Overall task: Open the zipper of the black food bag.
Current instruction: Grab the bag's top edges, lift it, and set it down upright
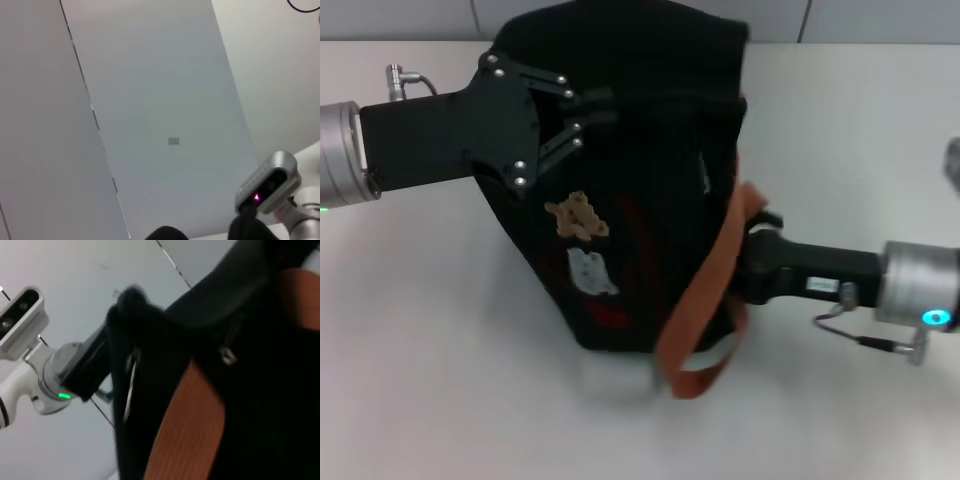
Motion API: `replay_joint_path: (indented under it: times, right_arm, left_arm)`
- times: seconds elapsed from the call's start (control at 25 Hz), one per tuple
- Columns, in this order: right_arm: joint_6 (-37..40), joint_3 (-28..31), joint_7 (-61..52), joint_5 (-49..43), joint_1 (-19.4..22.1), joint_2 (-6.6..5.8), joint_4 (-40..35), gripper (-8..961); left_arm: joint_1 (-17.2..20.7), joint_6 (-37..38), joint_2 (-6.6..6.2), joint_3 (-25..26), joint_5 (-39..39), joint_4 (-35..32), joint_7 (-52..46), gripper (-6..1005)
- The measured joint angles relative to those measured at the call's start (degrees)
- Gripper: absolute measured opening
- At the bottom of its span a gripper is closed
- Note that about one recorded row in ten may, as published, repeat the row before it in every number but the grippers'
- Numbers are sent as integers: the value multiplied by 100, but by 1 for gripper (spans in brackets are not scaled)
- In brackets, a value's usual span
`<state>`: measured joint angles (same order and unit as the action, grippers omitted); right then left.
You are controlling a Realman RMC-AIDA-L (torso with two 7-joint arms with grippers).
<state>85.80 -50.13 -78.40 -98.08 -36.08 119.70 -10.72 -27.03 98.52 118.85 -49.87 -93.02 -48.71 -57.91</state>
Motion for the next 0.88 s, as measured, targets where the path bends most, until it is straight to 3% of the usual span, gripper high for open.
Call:
replay_joint_path:
  times: [0.12, 0.28, 0.56, 0.72, 0.88]
  right_arm:
    - [-307, 22, 562, 396, -438, 10, 662, 347]
    - [-342, 26, 684, 632, -466, 12, 718, 349]
    - [-207, 129, 660, 783, 236, -30, 266, 349]
    - [33, 542, 661, 817, 656, -38, 28, 350]
    - [242, 748, 670, 832, 742, -44, -24, 350]
  left_arm:
    - [-46, -20, 10, -65, 6, 14, 0, 90]
    - [-40, -42, 11, -107, 15, 17, 71, 90]
    - [36, -35, -8, -136, -3, 94, 278, 90]
    - [53, -35, -19, -137, -16, 98, 305, 90]
    - [53, -35, -20, -137, -12, 99, 318, 90]
